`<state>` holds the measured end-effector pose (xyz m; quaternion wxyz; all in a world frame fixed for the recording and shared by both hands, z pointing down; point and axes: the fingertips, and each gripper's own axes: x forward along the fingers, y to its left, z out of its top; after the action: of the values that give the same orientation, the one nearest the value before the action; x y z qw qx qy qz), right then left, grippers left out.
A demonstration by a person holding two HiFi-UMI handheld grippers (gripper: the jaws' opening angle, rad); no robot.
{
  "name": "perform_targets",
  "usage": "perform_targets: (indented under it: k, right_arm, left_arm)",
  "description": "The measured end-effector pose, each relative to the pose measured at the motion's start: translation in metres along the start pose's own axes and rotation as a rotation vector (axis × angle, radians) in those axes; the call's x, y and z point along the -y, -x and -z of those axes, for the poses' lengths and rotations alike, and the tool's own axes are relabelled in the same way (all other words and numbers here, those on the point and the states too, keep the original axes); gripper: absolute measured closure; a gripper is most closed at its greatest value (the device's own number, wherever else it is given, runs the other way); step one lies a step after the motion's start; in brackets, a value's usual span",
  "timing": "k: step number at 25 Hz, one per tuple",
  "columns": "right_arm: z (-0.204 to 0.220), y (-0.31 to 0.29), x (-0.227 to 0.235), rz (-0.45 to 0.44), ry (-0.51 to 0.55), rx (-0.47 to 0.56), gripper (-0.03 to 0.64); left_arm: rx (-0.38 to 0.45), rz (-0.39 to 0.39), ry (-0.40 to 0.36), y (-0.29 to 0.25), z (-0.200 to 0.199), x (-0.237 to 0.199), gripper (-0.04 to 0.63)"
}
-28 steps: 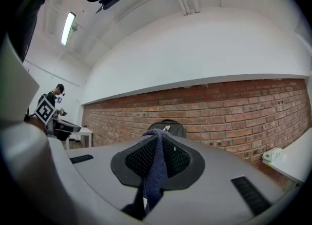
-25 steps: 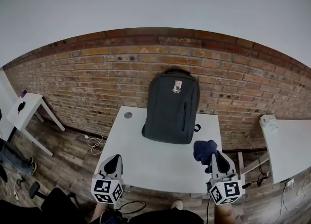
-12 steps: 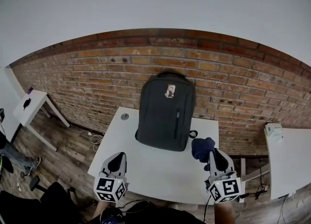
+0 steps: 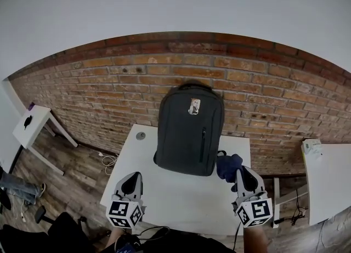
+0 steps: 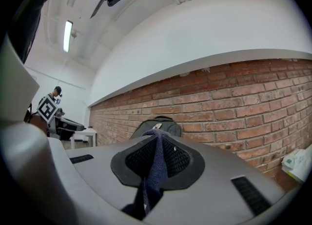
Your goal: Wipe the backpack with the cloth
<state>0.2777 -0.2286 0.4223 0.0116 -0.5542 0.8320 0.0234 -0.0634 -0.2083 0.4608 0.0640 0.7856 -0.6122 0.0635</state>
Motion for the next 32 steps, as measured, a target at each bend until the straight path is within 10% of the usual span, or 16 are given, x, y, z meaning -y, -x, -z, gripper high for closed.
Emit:
perform_targets:
  k: [20, 32]
  right_arm:
    - [-0.055, -0.159, 0.059, 0.218, 0.073, 0.002, 0.587]
    - [-0.042, -0.249, 0.105, 0.221, 0.123, -0.206, 0.588]
  left_arm:
    - [0.007, 0.044, 0.021, -0.052, -0.003, -0.105, 0.597]
    - [-0.008, 0.052, 0.022, -0.059, 0.001, -0.118, 0.598]
